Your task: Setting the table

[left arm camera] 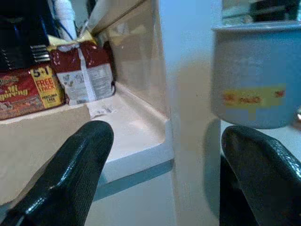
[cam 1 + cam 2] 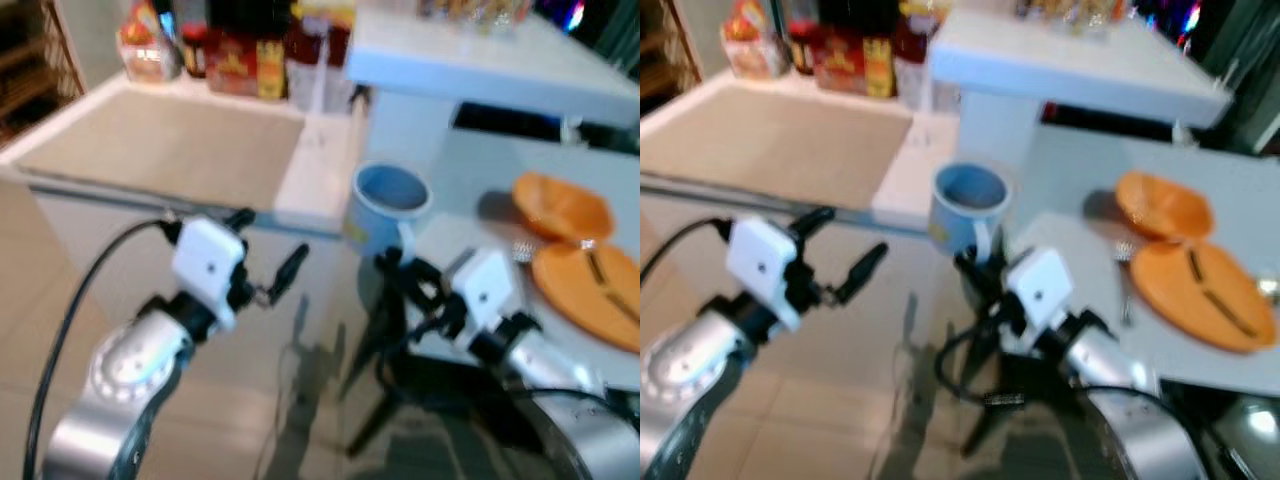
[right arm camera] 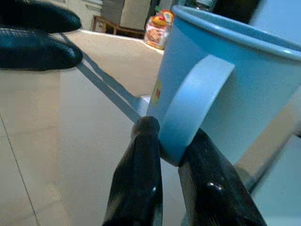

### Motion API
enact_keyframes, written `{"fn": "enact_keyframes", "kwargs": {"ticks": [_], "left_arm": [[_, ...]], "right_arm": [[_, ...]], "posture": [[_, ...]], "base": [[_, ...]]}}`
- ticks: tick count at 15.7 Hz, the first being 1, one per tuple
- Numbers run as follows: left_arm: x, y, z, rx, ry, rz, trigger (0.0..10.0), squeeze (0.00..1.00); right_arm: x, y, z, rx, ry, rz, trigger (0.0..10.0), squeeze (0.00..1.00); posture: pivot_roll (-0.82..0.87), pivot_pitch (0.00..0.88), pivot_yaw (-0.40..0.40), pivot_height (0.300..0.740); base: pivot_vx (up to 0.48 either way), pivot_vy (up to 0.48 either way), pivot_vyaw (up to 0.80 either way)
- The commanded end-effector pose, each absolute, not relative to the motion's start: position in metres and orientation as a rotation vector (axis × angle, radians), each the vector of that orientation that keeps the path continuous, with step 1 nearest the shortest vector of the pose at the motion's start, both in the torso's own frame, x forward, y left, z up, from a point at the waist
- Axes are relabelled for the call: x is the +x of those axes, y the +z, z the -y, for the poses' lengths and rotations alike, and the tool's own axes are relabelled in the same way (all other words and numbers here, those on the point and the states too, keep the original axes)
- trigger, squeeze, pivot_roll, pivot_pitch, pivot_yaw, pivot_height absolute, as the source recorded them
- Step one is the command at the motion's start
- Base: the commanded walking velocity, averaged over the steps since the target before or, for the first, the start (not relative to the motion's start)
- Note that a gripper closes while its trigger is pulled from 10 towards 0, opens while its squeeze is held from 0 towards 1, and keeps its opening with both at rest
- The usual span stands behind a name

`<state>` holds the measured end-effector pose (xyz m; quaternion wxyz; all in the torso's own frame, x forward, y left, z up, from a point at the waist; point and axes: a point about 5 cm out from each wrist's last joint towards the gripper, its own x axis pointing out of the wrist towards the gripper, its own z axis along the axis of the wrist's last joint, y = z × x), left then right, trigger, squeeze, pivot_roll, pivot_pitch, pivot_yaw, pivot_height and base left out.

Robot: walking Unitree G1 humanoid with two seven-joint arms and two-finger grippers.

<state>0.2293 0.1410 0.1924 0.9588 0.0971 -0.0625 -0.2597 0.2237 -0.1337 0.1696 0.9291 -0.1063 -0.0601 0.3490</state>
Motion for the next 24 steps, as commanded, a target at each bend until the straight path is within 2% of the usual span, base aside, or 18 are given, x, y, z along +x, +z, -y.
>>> {"fn": "enact_keyframes", "kwargs": {"ticks": [1,5,8,10,16,24], "left_arm": [[0.230,0.193,-0.137,0.198,-0.531,0.131,10.0,0.00],[0.236,0.192,-0.139,0.212,-0.501,0.124,10.0,0.00],[0.246,0.192,-0.145,0.239,-0.426,0.121,10.0,0.00],[0.252,0.194,-0.148,0.174,-0.375,0.107,10.0,0.00],[0.253,0.192,-0.137,0.196,-0.442,0.107,10.0,0.00],[0.254,0.193,-0.131,0.180,-0.492,0.112,10.0,0.00]], "right_arm": [[0.226,0.172,0.143,-0.237,0.694,0.127,10.0,0.00],[0.228,0.170,0.154,-0.271,0.656,0.100,10.0,0.00],[0.239,0.168,0.161,-0.271,0.530,0.090,10.0,0.00],[0.247,0.165,0.158,-0.242,0.455,0.075,10.0,0.00],[0.252,0.159,0.165,-0.252,0.354,0.040,10.0,0.00],[0.254,0.164,0.181,-0.216,0.242,0.051,10.0,0.00]], "posture": [[0.05,0.025,-0.040,0.740],[0.04,0.031,-0.030,0.740],[0.04,0.037,-0.025,0.740],[0.04,0.042,-0.024,0.740],[0.03,0.050,-0.015,0.740],[0.03,0.049,-0.007,0.740]], "base": [[0.000,-0.480,0.00],[0.000,-0.480,0.00],[0.000,-0.475,0.00],[0.000,0.000,0.00],[0.052,0.000,0.00],[0.432,0.000,-0.77]]}}
